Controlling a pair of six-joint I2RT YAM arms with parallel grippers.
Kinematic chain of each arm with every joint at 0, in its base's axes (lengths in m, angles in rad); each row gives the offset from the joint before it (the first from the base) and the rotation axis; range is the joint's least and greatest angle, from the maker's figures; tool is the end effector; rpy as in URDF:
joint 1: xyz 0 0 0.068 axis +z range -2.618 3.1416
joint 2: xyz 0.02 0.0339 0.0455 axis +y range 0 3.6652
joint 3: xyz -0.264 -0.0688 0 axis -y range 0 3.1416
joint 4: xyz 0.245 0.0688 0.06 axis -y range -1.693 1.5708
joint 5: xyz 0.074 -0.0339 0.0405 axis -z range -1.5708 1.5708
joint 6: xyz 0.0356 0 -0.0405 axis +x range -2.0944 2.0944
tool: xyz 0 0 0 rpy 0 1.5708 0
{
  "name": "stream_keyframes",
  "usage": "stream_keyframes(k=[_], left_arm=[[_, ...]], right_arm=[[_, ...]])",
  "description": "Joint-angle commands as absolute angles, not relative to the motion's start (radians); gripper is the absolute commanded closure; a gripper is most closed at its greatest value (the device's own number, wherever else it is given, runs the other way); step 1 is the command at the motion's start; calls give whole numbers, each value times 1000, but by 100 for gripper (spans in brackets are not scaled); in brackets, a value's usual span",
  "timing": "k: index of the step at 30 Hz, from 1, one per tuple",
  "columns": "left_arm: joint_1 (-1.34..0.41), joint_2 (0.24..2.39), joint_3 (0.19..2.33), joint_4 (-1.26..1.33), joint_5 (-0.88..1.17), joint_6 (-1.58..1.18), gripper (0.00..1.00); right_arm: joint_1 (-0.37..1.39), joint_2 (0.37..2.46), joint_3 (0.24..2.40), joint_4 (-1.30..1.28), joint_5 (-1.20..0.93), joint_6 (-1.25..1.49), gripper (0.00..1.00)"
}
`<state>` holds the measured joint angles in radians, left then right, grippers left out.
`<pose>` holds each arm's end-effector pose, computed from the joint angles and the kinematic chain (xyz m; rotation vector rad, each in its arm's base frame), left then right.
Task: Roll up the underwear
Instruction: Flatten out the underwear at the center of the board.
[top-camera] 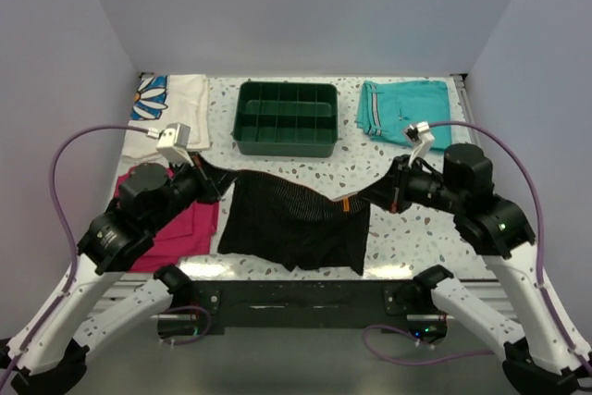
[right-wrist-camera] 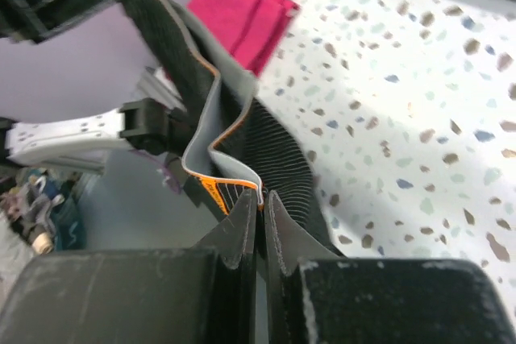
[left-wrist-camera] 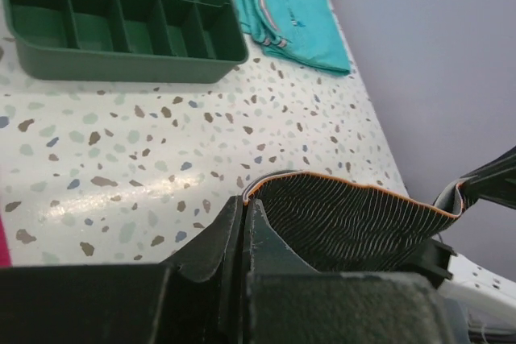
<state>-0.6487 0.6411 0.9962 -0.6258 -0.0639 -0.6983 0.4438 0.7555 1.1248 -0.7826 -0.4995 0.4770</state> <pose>0.0992 -0.0724 0.3835 -0.0949 1.9320 -0.8687 0.1110 0.0717 0.3966 -0.3104 2.0740 1.0732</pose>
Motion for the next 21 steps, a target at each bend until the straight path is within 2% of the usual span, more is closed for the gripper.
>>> stream_keyframes(k=[1, 3, 7, 11, 15, 21], left_arm=[[-650, 817, 948, -669, -176, -689, 100], [-649, 882, 904, -574, -211, -672, 100], [-621, 1125, 826, -410, -224, -624, 100], [-533, 1278, 792, -186, -160, -595, 100], [-439, 1399, 820, -74, -110, -568, 100], [-419, 1568, 922, 43, -52, -509, 100]], right_arm=[[445, 971, 1118, -896, -306, 413, 100], [440, 1053, 1109, -850, -221, 393, 100], [420, 1344, 1140, -795, -121, 351, 100], [338, 1546, 1164, -652, -143, 324, 100], [281, 1698, 1255, -601, -164, 308, 100], [262, 1854, 1368, -566, -173, 287, 100]])
